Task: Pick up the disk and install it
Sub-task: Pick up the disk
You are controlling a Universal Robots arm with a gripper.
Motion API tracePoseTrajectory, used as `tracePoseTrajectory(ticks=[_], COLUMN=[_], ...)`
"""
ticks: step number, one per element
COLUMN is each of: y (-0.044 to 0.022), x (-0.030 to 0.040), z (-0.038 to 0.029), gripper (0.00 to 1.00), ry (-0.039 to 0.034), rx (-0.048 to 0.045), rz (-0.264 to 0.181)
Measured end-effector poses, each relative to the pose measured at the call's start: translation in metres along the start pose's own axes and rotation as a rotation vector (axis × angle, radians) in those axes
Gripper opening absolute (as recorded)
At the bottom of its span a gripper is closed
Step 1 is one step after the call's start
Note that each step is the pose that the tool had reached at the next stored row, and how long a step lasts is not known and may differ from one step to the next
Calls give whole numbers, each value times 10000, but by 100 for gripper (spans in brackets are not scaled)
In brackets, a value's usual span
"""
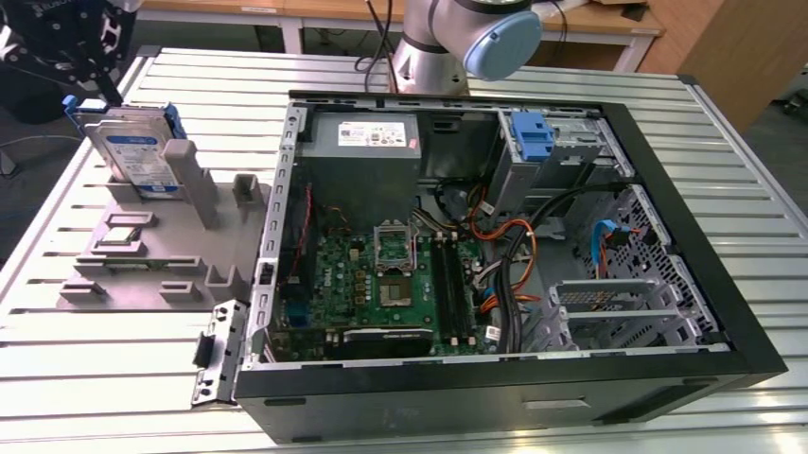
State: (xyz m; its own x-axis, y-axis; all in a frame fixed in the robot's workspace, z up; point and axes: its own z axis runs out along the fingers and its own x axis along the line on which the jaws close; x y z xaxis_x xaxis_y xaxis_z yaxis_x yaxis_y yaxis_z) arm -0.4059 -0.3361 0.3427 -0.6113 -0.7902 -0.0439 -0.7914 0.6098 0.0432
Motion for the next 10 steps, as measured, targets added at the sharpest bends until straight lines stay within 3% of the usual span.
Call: tracePoseTrajectory(ticks=[10], y=[0], x=[0], z=[10], gripper=[11], ry=[66], rx=[-74], rz=[-1643])
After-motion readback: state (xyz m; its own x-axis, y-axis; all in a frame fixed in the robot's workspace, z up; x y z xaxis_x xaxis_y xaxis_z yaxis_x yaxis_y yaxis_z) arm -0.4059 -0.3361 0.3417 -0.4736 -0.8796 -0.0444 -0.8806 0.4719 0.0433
